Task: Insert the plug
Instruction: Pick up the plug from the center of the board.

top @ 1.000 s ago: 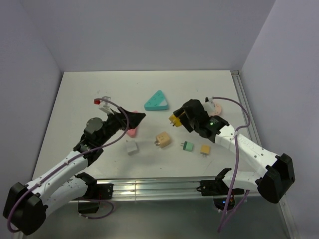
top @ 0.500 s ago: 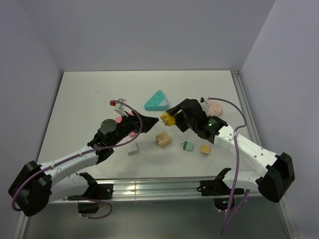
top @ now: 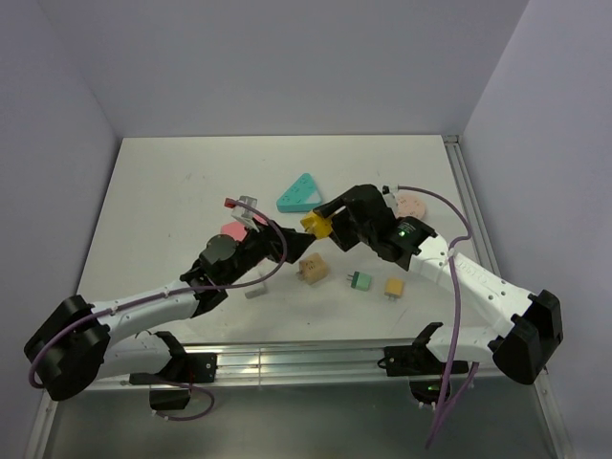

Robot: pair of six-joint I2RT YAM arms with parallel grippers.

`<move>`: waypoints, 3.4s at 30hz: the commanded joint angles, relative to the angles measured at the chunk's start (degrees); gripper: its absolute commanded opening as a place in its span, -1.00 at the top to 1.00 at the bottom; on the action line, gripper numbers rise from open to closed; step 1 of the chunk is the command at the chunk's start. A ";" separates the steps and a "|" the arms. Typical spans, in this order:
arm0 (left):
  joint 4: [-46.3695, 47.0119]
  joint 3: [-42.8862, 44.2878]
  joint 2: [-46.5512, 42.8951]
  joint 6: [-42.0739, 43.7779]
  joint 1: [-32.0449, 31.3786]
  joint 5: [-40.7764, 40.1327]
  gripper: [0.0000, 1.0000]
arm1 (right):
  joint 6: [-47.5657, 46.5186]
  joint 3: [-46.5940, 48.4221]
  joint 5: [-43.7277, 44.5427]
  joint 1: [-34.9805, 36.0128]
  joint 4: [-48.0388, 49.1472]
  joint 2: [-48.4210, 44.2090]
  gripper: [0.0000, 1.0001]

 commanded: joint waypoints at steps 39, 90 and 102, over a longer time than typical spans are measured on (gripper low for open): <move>3.06 8.03 9.99 5.71 -2.39 -7.35 -0.52 | 1.28 -1.43 -3.97 2.45 5.00 -0.35 1.00; -37.29 18.75 -7.24 -12.47 17.64 31.58 0.99 | -63.47 -28.32 -16.60 -0.89 43.92 -26.19 -0.93; -22.95 19.44 -0.48 -27.33 20.63 48.01 0.99 | -80.18 -32.63 -32.17 -0.98 54.04 -26.63 -0.89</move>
